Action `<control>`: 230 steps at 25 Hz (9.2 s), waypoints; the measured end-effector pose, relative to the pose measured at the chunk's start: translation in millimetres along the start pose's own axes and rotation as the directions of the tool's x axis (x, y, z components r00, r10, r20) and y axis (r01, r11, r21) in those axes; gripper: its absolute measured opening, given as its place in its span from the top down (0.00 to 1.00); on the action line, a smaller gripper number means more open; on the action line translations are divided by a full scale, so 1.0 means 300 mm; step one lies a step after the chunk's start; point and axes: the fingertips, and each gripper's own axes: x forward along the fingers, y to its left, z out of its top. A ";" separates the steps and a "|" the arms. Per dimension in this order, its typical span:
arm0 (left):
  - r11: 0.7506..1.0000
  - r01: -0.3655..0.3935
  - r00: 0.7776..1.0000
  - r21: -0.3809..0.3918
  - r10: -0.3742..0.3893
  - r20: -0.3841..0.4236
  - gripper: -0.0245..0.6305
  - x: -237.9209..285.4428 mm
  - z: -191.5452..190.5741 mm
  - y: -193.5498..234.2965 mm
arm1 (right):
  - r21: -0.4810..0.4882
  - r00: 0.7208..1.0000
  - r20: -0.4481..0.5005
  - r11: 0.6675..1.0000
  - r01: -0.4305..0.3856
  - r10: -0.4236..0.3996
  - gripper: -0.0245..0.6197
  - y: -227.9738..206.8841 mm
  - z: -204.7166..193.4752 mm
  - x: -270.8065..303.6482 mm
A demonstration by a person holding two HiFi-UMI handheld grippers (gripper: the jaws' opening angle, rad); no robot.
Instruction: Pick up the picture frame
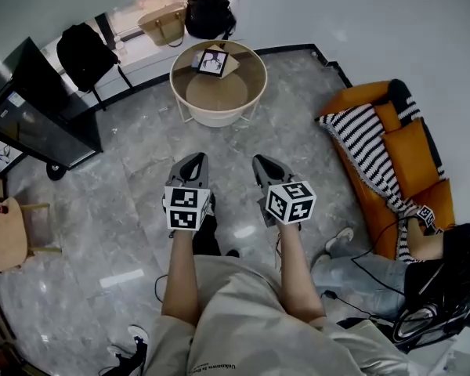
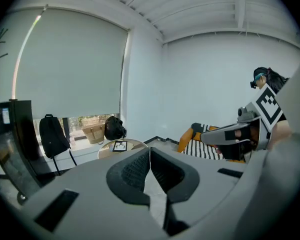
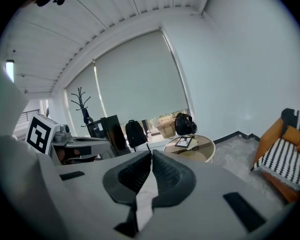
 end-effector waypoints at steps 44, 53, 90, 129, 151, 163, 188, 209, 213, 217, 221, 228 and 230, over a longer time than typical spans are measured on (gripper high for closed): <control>0.952 0.037 0.999 -0.303 -0.046 -0.024 0.93 0.917 0.245 0.762 | 0.098 0.997 0.015 0.993 0.073 -0.075 0.91 -0.453 0.432 0.759; 0.947 -0.061 0.998 -0.316 0.060 -0.013 0.93 1.053 0.330 0.926 | 0.036 0.984 -0.052 0.985 -0.170 0.172 0.91 -0.486 0.538 1.042; 0.636 -0.234 0.969 -0.735 0.095 -0.226 0.93 1.859 -0.001 1.020 | -0.015 0.699 -0.501 0.803 -0.596 0.510 0.91 -1.000 0.559 2.073; 0.422 -0.008 0.991 -0.906 -0.121 -0.065 0.64 2.492 -0.606 1.438 | 0.114 0.770 -0.576 0.960 -0.256 0.274 0.91 -1.346 -0.038 2.731; 0.353 0.111 0.938 -0.929 -0.346 -0.020 0.61 2.668 -0.652 1.345 | 0.007 0.691 -0.677 0.942 -0.336 0.251 0.91 -1.321 -0.184 2.837; 0.299 0.123 0.927 -0.946 -0.376 0.001 0.76 2.677 -0.652 1.328 | 0.055 0.683 -0.680 0.948 -0.313 0.266 0.91 -1.317 -0.189 2.839; 0.313 0.084 0.929 -0.946 -0.368 -0.039 0.88 2.586 -0.532 1.320 | 0.170 0.752 -0.594 0.958 -0.229 0.285 0.91 -1.260 -0.068 2.777; 0.440 -0.075 0.962 -0.895 -0.203 -0.181 0.92 2.438 -0.283 1.226 | 0.322 0.860 -0.459 0.944 -0.070 0.221 0.91 -1.395 0.197 2.417; 0.451 -0.103 0.975 -0.886 -0.132 -0.181 0.92 2.361 -0.205 1.175 | 0.305 0.863 -0.452 0.948 -0.090 0.228 0.91 -1.373 0.260 2.307; 0.470 -0.117 0.979 -0.875 -0.093 -0.181 0.92 2.291 -0.116 1.111 | 0.287 0.860 -0.445 0.949 -0.129 0.251 0.91 -1.347 0.320 2.229; 0.472 -0.113 0.987 -0.874 -0.051 -0.155 0.92 2.223 -0.015 1.052 | 0.308 0.865 -0.411 0.937 -0.166 0.288 0.91 -1.318 0.395 2.161; 0.483 -0.092 0.995 -0.871 0.010 -0.100 0.92 2.116 0.125 0.932 | 0.265 0.865 -0.377 0.933 -0.243 0.332 0.91 -1.302 0.525 2.045; 0.488 -0.085 0.996 -0.869 0.025 -0.083 0.92 2.089 0.151 0.905 | 0.267 0.872 -0.363 0.933 -0.240 0.328 0.91 -1.306 0.554 2.011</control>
